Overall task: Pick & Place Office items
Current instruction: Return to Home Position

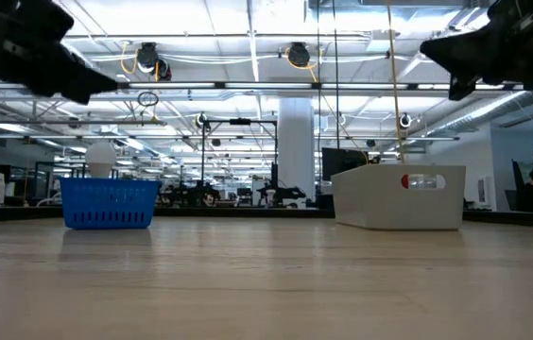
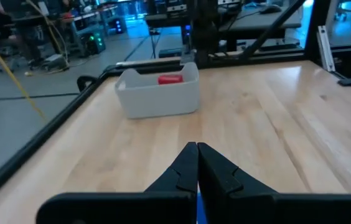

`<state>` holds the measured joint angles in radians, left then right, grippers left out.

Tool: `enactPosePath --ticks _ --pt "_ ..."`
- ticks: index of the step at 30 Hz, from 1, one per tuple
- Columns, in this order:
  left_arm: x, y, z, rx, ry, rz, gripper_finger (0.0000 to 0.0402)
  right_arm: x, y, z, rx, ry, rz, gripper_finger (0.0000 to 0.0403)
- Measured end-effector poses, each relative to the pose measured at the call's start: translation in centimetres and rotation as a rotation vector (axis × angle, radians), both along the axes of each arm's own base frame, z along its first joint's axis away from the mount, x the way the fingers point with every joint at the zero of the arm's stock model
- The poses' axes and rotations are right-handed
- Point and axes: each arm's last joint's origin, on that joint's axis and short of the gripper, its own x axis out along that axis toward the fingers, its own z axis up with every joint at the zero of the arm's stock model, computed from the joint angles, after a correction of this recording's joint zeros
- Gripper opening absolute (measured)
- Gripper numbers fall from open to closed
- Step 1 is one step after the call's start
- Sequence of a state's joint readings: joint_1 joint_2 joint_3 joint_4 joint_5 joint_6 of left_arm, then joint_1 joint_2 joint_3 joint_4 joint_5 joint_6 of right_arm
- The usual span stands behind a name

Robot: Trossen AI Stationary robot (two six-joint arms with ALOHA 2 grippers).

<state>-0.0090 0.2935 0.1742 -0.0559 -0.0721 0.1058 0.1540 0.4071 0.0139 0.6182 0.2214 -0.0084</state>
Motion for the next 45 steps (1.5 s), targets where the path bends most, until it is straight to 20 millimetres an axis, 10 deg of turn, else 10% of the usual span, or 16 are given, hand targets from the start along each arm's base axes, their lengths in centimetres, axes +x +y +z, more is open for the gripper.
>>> enactPosePath --ticks 8,45 --pt "-0.2 0.4 1.9 0.084 -0.015 0.018 0.0002 -0.6 -0.7 0.1 0.007 -0.011 -0.021 0.0" --pt "-0.4 2.5 -2.3 -0.039 -0.18 0.047 0.0 -0.9 -1.5 -0.1 0.162 0.003 0.043 0.0"
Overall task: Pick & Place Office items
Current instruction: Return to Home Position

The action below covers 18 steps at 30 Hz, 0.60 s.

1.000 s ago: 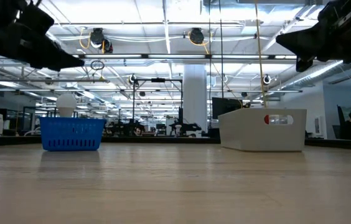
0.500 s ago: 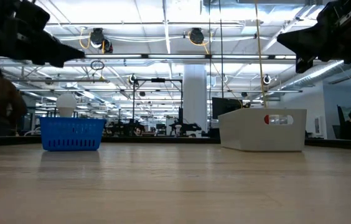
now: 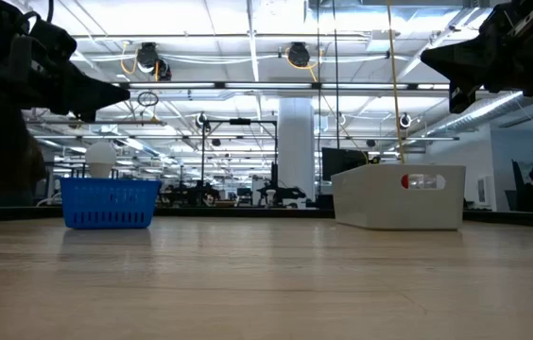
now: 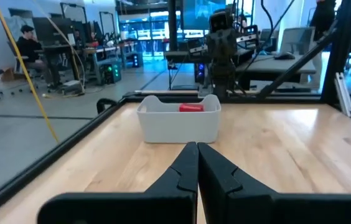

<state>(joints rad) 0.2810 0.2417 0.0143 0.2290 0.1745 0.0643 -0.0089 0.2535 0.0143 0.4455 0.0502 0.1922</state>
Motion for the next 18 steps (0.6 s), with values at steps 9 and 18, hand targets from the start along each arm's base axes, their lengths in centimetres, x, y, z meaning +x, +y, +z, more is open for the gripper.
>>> enactPosePath --ticks 9,18 --pt "-0.01 0.05 -0.36 -0.059 0.031 0.021 0.0007 -0.06 0.0 0.27 -0.04 -0.026 -0.008 0.0" --pt "-0.09 0.25 -0.95 -0.075 0.089 0.096 0.0005 -0.02 0.0 0.13 -0.127 -0.006 -0.025 0.0"
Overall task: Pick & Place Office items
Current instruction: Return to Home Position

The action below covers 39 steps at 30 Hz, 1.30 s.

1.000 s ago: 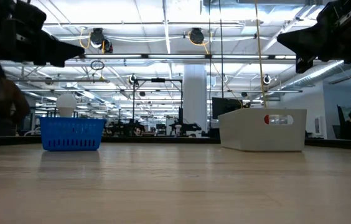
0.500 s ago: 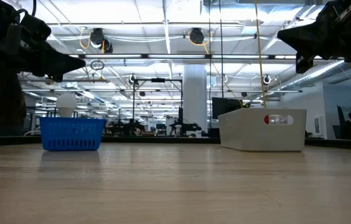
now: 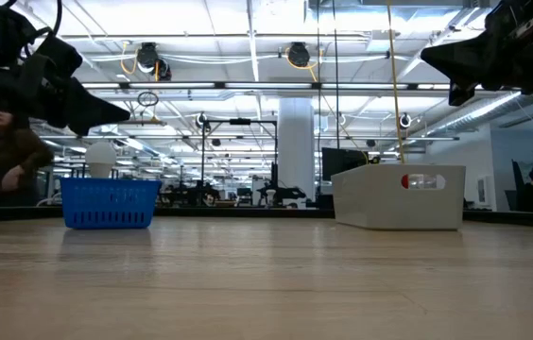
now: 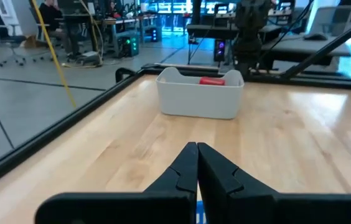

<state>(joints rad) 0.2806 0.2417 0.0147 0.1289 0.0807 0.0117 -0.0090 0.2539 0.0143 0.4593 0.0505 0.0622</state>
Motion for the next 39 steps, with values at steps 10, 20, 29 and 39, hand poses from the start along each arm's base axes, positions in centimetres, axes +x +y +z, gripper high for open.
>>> enactPosePath --ticks 10,20,29,39 --pt "-0.01 0.01 -0.05 0.034 0.012 0.0 0.0007 0.09 -0.01 -0.51 -0.014 0.055 -0.005 0.0" --pt "0.0 -0.01 0.0 0.013 0.003 -0.005 0.0003 0.03 -0.02 -0.18 0.03 0.017 0.001 0.0" --pt "-0.01 0.03 0.03 0.026 0.003 0.01 0.0013 0.01 -0.17 -0.13 0.035 0.012 -0.051 0.0" --pt "-0.06 0.25 0.03 0.046 0.01 0.086 0.0005 0.04 -0.17 -0.29 -0.036 0.034 -0.062 0.0003"
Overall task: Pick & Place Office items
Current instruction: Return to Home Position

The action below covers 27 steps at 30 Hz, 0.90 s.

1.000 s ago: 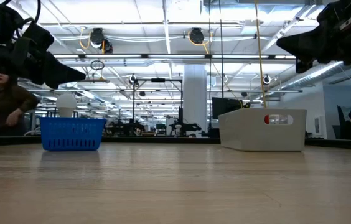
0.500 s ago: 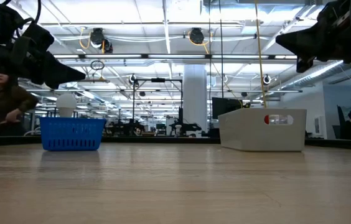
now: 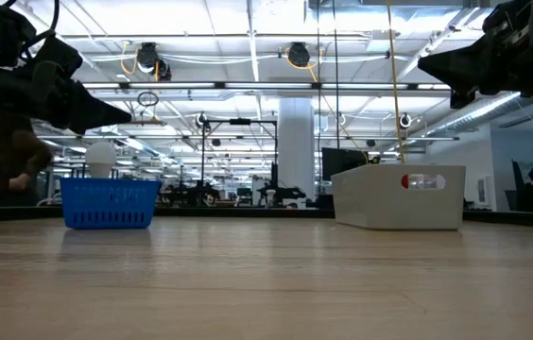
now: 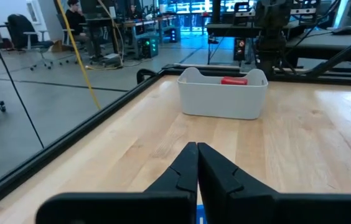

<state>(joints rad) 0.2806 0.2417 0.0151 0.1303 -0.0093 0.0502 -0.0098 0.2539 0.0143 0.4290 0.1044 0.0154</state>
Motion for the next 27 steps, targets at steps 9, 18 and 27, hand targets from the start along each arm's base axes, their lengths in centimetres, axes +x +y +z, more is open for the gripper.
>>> enactPosePath --ticks 9,18,27 --pt "0.0 0.0 0.0 -0.001 -0.001 0.0 0.0021 0.0 0.0 0.0 -0.001 0.0 0.0 0.0004" --pt "0.0 0.0 0.01 -0.002 -0.001 0.001 0.0026 0.0 0.0 0.0 -0.001 0.0 0.001 0.0004" --pt "0.0 0.0 0.02 -0.002 -0.002 0.001 0.0026 0.0 0.01 0.0 -0.001 0.0 0.001 0.0004"
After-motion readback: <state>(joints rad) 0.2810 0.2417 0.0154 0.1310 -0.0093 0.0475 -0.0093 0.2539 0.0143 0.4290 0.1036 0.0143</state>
